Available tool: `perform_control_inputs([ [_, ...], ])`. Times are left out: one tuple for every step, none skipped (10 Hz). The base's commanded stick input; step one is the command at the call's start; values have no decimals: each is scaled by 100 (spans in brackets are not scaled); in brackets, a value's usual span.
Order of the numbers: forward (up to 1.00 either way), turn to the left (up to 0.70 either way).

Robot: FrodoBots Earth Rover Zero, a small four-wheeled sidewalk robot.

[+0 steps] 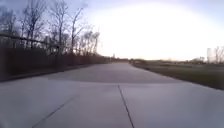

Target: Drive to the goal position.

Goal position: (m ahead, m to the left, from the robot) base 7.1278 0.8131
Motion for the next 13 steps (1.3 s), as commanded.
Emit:
perform_control_inputs([
  [100,1],
  [100,1],
  [100,1],
  [100,1],
  [100,1],
  [100,1],
  [100,1],
  [100,1],
  [100,1],
  [100,1],
  [100,1],
  [100,1],
  [100,1],
])
